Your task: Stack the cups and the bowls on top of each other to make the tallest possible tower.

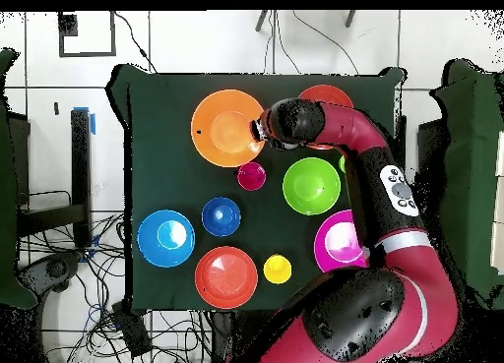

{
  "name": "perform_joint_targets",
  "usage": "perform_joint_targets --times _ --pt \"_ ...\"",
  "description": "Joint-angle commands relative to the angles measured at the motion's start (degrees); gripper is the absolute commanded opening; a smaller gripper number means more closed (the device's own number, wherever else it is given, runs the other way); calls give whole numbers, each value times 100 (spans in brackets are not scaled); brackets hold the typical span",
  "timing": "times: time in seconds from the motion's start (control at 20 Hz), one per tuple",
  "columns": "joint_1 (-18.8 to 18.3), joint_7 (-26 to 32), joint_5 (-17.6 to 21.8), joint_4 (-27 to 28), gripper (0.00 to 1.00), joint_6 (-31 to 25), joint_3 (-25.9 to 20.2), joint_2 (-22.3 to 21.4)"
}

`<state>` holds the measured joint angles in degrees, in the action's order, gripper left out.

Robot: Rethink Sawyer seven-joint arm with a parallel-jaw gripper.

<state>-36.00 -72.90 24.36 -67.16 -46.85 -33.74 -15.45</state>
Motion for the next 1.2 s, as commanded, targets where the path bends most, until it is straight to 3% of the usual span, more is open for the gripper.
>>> perform_joint_targets --times 0.05,0.35,1.2 --pt "-139 1881 697 -381 0 -336 -65 23" --pt "-176 1937 682 -403 0 -515 -86 -85" --pt "-352 1833 885 -835 0 -212 -126 -77"
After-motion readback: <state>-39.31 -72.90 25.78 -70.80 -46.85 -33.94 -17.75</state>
